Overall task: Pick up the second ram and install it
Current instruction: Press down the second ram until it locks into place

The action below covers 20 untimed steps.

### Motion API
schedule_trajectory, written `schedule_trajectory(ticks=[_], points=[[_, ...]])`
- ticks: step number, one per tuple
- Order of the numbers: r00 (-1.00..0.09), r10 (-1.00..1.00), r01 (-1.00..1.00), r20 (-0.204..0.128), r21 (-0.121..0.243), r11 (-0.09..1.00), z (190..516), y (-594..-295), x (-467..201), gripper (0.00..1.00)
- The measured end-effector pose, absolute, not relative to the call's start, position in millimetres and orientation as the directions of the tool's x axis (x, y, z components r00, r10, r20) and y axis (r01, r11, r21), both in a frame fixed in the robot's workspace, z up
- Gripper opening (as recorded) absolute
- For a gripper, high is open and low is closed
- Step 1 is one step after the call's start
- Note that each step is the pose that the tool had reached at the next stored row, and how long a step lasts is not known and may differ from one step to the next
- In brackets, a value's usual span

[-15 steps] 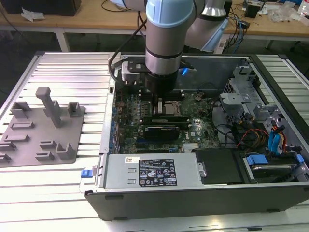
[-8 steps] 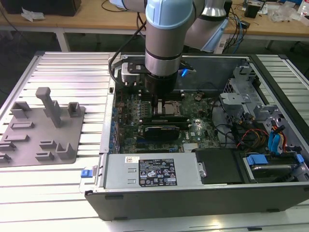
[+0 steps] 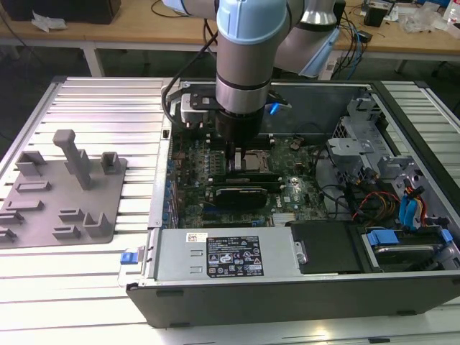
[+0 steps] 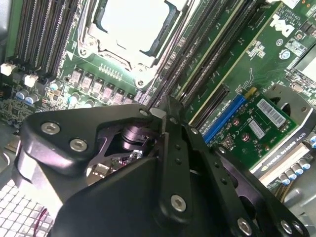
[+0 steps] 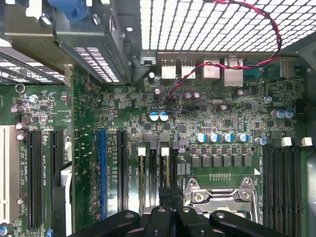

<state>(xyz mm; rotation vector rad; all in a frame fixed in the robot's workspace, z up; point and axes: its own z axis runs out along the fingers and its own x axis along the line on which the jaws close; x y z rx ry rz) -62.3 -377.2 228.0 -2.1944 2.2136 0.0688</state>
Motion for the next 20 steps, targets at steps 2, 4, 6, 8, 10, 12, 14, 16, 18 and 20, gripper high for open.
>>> schedule_trajectory(ticks=[2, 4, 6, 8, 10, 12, 14, 16, 18, 20], points=[[-0.009, -0.999, -1.000, -0.048, 0.015, 0.008, 228, -377, -62, 0.08], [-0.009, -0.999, -1.000, -0.050, 0.013, 0.008, 231, -377, -62, 0.08], [-0.009, -0.999, -1.000, -0.048, 0.014, 0.008, 246, -377, -62, 0.08], [-0.009, -0.999, -1.000, -0.048, 0.014, 0.008, 254, -377, -62, 0.08], [-0.009, -0.999, -1.000, -0.048, 0.014, 0.008, 254, -377, -62, 0.08], [-0.010, -0.999, -1.000, -0.047, 0.014, 0.009, 254, -377, -55, 0.08], [-0.009, -0.999, -1.000, -0.047, 0.014, 0.009, 254, -377, -39, 0.08], [-0.010, -0.999, -1.000, -0.046, 0.014, 0.009, 254, -377, -24, 0.08], [-0.010, -0.999, -1.000, -0.046, 0.014, 0.009, 254, -377, -21, 0.08], [-0.010, -0.999, -1.000, -0.046, 0.014, 0.009, 254, -377, -21, 0.08]])
